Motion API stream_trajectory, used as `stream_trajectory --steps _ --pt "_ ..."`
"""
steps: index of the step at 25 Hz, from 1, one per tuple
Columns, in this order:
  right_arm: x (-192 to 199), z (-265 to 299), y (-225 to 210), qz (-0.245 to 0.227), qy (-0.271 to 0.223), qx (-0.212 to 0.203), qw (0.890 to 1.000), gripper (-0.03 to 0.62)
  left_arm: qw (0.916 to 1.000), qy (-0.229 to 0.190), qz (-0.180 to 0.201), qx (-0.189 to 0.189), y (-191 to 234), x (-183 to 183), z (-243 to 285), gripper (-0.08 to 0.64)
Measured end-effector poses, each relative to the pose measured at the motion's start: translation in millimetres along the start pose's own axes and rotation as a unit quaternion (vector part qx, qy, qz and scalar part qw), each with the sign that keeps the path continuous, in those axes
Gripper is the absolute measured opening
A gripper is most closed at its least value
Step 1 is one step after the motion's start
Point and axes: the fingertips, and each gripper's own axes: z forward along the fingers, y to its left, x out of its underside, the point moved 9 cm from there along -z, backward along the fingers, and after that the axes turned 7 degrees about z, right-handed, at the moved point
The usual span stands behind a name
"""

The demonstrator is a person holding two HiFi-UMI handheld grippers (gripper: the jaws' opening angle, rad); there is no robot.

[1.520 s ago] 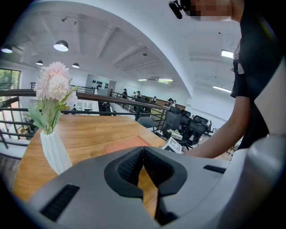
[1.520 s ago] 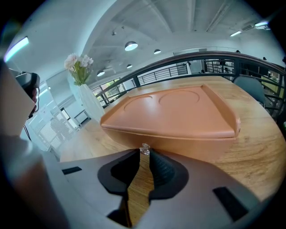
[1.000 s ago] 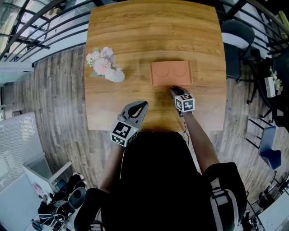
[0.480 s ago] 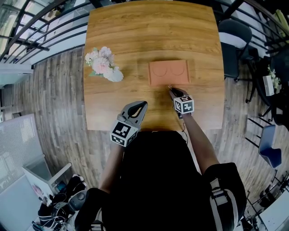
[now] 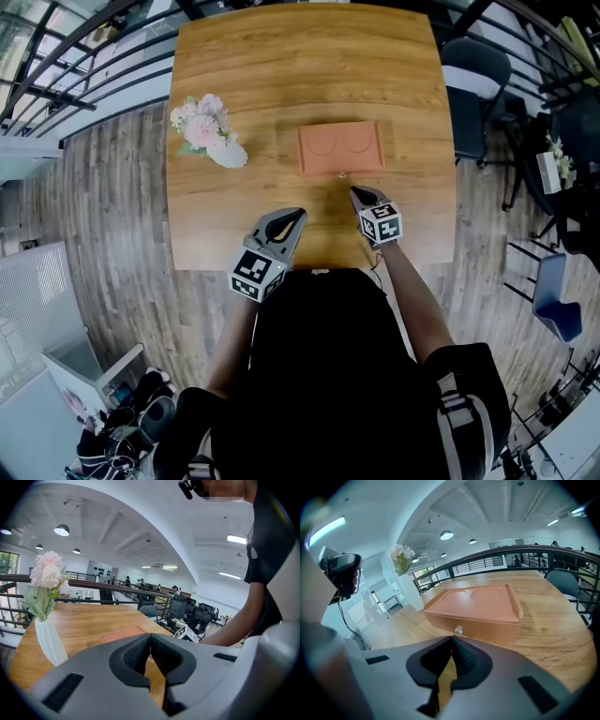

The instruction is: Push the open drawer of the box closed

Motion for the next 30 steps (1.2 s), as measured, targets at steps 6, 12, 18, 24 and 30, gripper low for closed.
stream_trajectory --steps 6,12,18,24,30 --pt "-3 -26 7 -0.041 -0.012 0.006 0.999 0.017 1.0 -0.007 0.002 0.005 -10 0 0 0.023" --pt "-7 -54 16 -0.089 -0.032 0.029 0.995 0.015 0.9999 -0.007 0.005 0.006 -20 0 3 0.023" --pt "-7 -85 24 -0.104 -0.051 -0.004 0.993 0.015 0.9999 -0.009 0.009 0.006 -33 -1 5 0.023" --pt "-10 -110 34 -0.129 -0.063 -0.019 0.989 0.015 0.9999 -0.012 0.008 0.007 -47 -1 6 0.023" --pt "-14 -129 41 -0.152 -0.075 -0.026 0.985 0.015 0.9998 -0.011 0.013 0.006 -57 -1 11 0.023"
